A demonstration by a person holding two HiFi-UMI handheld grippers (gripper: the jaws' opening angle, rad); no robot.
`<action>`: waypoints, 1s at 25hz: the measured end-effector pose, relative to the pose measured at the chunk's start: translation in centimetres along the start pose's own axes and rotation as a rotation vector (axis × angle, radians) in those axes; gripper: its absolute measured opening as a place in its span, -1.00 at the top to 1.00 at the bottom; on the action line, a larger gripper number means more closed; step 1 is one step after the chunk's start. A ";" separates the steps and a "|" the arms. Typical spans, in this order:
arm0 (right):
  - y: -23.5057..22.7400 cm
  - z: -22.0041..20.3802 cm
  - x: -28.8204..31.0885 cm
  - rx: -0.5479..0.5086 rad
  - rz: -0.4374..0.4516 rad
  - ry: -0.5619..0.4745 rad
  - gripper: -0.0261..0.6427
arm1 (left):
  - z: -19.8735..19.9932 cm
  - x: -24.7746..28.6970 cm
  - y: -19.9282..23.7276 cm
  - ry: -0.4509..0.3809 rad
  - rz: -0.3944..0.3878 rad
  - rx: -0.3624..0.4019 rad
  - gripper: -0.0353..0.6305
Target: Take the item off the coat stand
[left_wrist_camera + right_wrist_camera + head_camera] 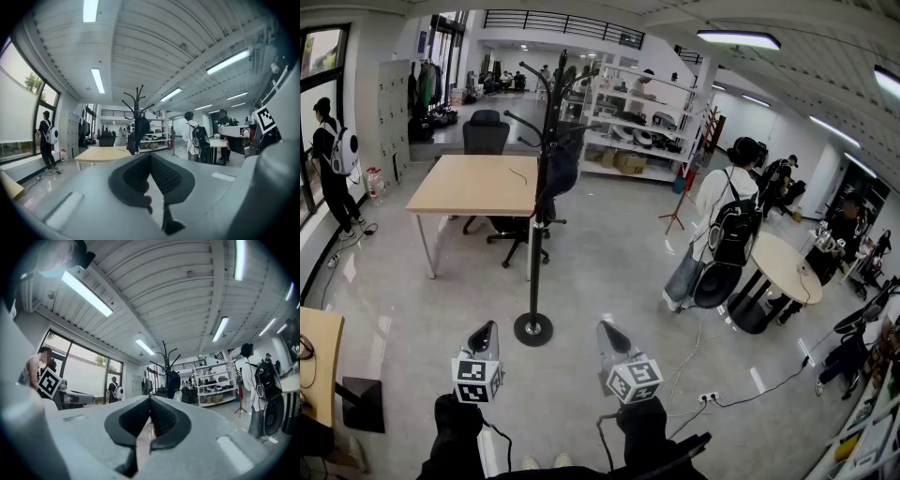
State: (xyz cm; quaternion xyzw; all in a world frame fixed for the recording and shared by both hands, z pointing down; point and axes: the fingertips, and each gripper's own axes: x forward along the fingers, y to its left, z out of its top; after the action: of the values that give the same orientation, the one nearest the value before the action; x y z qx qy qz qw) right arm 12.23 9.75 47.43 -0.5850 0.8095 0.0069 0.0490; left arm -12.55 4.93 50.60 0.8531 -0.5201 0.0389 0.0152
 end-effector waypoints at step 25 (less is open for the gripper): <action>-2.3 -0.3 1.5 0.043 0.022 -0.005 0.92 | 1.0 2.1 -0.9 -0.016 0.001 -0.034 0.89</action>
State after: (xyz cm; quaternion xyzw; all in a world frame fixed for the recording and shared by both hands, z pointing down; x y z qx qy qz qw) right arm 13.95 7.63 47.66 -0.5750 0.8156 -0.0085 0.0637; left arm -10.77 3.38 49.75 0.8527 -0.5213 0.0233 0.0255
